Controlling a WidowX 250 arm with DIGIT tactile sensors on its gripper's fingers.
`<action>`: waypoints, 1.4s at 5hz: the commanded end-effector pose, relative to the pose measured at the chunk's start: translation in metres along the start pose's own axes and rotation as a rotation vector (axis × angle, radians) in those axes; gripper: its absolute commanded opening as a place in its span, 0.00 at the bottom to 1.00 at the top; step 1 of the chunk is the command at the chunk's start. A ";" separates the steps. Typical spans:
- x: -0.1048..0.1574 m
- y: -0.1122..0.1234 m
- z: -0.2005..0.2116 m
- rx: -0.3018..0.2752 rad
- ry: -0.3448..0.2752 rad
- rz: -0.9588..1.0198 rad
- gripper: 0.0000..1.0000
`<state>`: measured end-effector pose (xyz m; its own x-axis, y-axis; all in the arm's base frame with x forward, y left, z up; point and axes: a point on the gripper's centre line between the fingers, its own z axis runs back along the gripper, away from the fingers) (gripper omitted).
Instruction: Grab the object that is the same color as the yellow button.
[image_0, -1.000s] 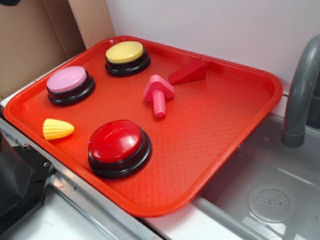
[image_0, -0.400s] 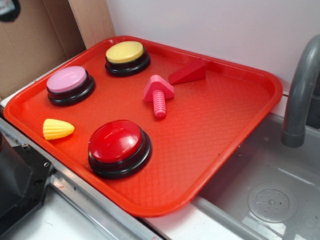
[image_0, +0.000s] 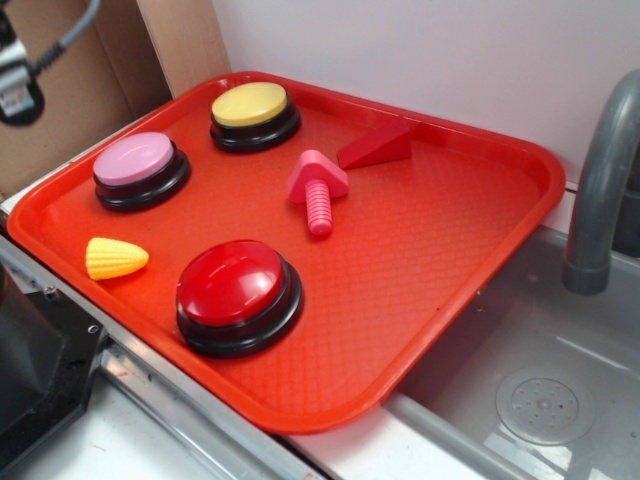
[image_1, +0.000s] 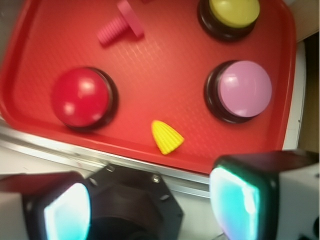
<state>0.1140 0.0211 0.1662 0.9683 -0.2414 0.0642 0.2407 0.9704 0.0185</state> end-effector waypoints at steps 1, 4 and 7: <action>-0.002 0.019 -0.043 0.016 0.003 -0.146 1.00; 0.000 0.019 -0.109 0.025 0.039 -0.151 1.00; 0.003 0.022 -0.147 0.011 0.032 -0.088 1.00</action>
<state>0.1307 0.0389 0.0180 0.9472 -0.3194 0.0287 0.3187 0.9475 0.0259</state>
